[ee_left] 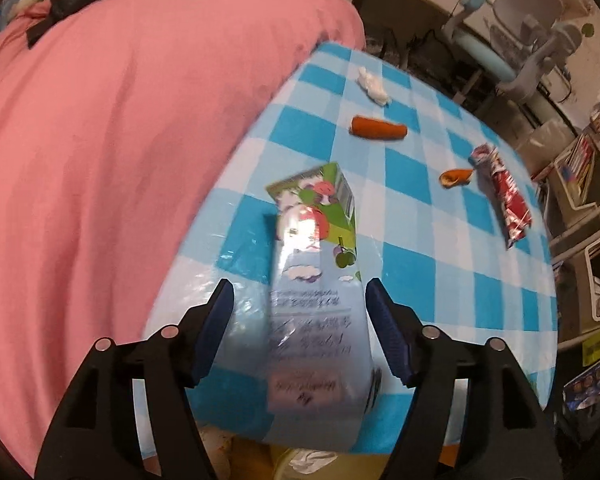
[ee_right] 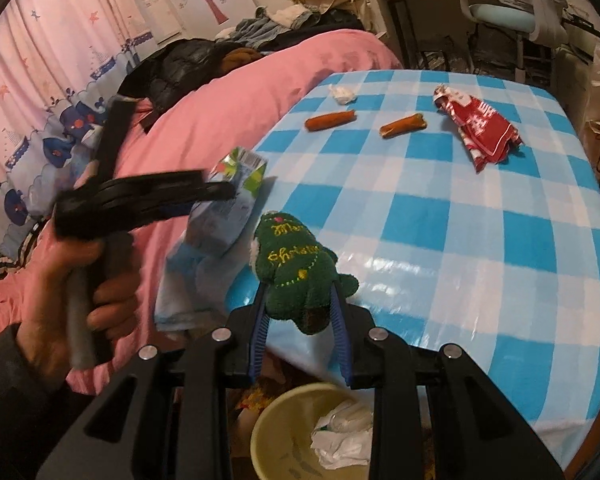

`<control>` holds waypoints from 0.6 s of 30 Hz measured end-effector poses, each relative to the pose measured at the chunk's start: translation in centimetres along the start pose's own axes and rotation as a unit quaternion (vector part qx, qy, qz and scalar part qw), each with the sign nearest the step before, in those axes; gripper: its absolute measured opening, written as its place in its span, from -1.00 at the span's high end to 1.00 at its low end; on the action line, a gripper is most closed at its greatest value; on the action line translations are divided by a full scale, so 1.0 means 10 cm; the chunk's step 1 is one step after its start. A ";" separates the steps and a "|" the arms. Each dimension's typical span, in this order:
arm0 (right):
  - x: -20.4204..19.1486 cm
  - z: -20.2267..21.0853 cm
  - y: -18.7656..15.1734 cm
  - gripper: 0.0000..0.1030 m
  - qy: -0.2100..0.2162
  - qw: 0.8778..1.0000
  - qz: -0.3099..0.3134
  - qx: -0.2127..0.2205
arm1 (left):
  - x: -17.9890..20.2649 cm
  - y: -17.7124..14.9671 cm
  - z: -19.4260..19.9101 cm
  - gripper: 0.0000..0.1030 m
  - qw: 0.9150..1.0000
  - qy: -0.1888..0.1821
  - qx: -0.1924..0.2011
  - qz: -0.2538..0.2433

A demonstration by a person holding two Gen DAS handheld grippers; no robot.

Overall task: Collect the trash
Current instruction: 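Drop the green toy into the yellow bin with the right tool while the left tool drops the carton in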

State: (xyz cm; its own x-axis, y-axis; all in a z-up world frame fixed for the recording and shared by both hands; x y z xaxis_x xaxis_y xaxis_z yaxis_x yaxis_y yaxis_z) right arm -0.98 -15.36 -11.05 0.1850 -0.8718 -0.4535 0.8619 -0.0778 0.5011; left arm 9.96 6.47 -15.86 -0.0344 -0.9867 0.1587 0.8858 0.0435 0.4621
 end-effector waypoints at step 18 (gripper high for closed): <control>-0.17 -0.27 -1.20 -0.10 -0.079 0.984 0.067 -0.142 | 0.46 -0.80 0.81 0.24 0.996 -0.023 0.055 -0.059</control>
State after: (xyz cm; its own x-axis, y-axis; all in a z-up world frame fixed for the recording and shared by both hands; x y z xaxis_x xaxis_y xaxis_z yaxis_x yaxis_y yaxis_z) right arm -10.31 -11.67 -18.28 0.2502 -0.9309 -0.2660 0.9359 0.1622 0.3126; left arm -1.01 2.83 -11.69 -0.1579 -0.9781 0.1356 0.8182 -0.0527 0.5725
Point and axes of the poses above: each gripper's, at about its wrist camera, not at the fingertips, and z roughly against the way its jaws point, x to its right, y to its top, the point moved 3 cm from there along -z, roughly the way its jaws point, and after that the axes turned 9 degrees about -z, right-handed, at the moved point
